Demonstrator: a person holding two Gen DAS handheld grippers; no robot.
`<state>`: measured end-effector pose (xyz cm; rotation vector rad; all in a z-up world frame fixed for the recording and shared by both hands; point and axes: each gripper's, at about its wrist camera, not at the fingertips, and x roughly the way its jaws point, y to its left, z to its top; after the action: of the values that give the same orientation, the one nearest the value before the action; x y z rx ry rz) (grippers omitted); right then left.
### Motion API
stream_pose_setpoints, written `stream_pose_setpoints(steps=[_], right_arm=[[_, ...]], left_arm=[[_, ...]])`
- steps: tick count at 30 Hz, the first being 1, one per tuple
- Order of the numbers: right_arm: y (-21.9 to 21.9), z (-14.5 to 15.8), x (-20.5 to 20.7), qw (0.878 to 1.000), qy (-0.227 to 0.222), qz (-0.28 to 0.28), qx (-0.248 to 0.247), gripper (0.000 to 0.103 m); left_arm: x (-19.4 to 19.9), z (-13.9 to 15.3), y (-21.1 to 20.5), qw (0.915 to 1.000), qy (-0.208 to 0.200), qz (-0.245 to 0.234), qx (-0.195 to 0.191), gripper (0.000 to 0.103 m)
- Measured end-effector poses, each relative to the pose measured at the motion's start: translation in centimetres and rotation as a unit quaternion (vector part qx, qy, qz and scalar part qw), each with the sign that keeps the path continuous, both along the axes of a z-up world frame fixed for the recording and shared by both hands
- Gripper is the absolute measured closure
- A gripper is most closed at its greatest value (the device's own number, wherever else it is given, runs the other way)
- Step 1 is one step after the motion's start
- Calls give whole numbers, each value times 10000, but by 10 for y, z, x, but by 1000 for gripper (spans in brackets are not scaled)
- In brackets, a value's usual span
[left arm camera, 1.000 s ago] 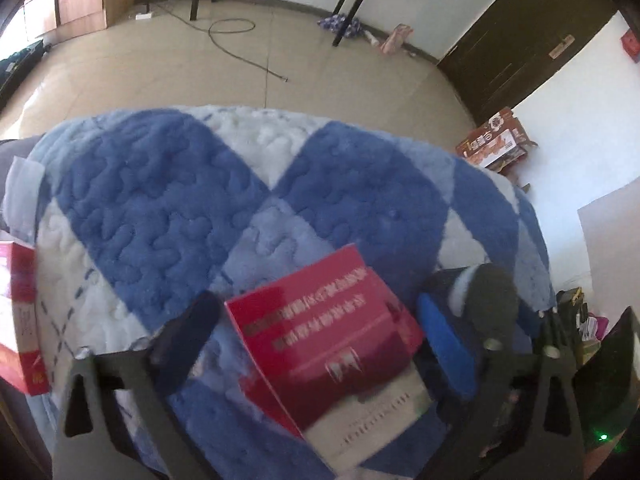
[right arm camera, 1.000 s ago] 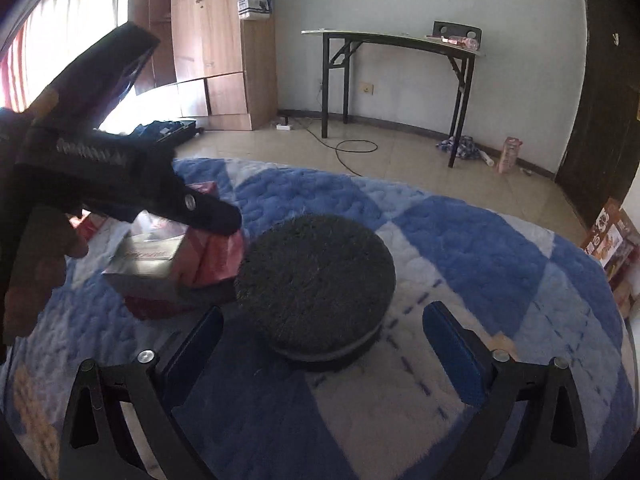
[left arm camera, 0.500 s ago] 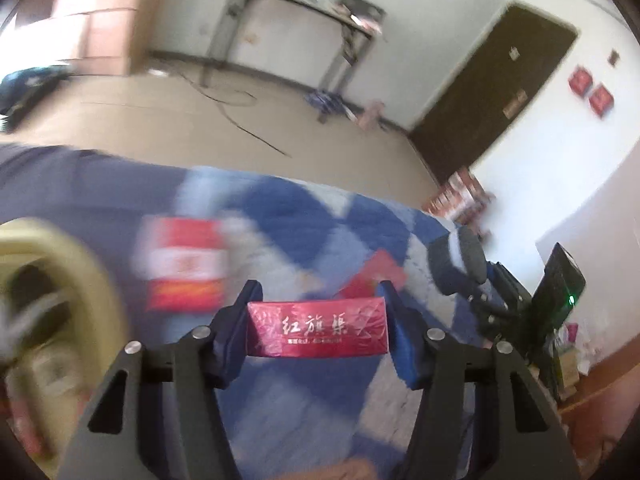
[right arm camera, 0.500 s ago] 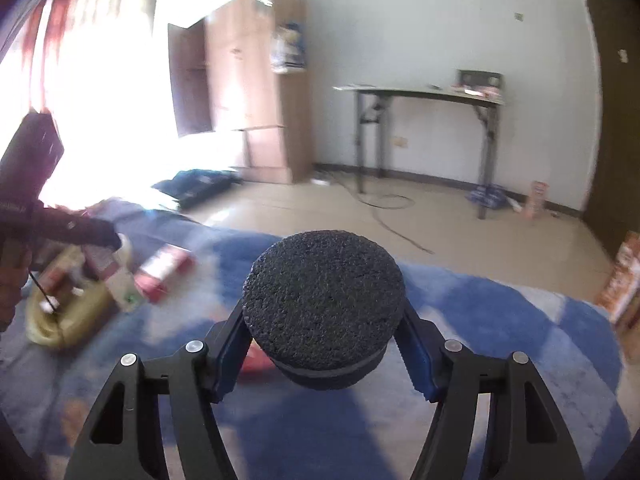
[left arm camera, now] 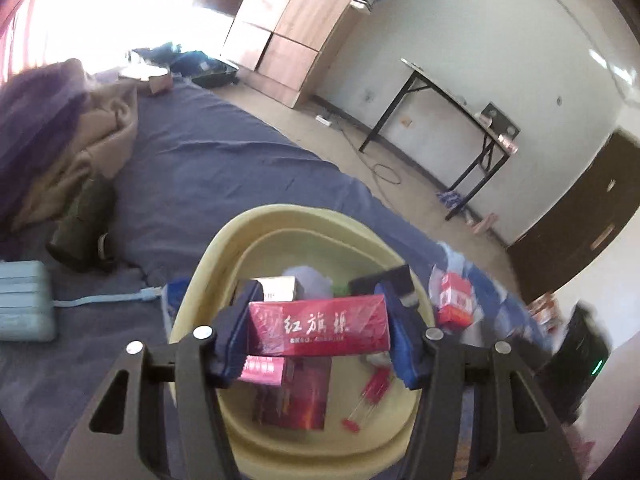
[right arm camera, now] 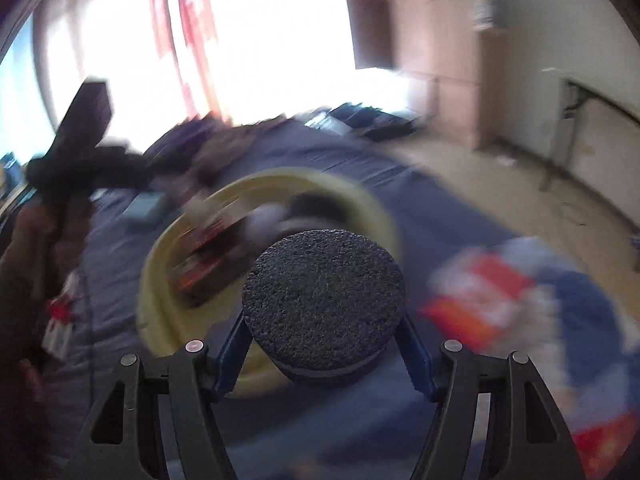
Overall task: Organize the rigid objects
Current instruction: 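Grasp a red box with the left tool and place it in the basin, then grasp the Double Happiness box with the left tool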
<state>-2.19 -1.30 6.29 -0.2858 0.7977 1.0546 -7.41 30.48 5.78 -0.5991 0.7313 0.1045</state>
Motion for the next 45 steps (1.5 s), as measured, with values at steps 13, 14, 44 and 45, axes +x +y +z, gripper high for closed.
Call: stream_pose_setpoints(steps=[13, 14, 44, 45], right_arm=[[85, -31, 2, 9918, -439, 942, -738, 36], [88, -33, 0, 9916, -459, 963, -730, 36], [-245, 13, 60, 9522, -548, -2986, -327, 0], [-250, 2, 64, 9517, -415, -3019, -377, 0]], left_arm=[[116, -48, 1, 9938, 1006, -24, -475, 44], [119, -55, -1, 9927, 1084, -13, -528, 44], [149, -24, -259, 9647, 1031, -2286, 801, 0], [157, -27, -263, 9657, 1045, -2260, 731, 0]])
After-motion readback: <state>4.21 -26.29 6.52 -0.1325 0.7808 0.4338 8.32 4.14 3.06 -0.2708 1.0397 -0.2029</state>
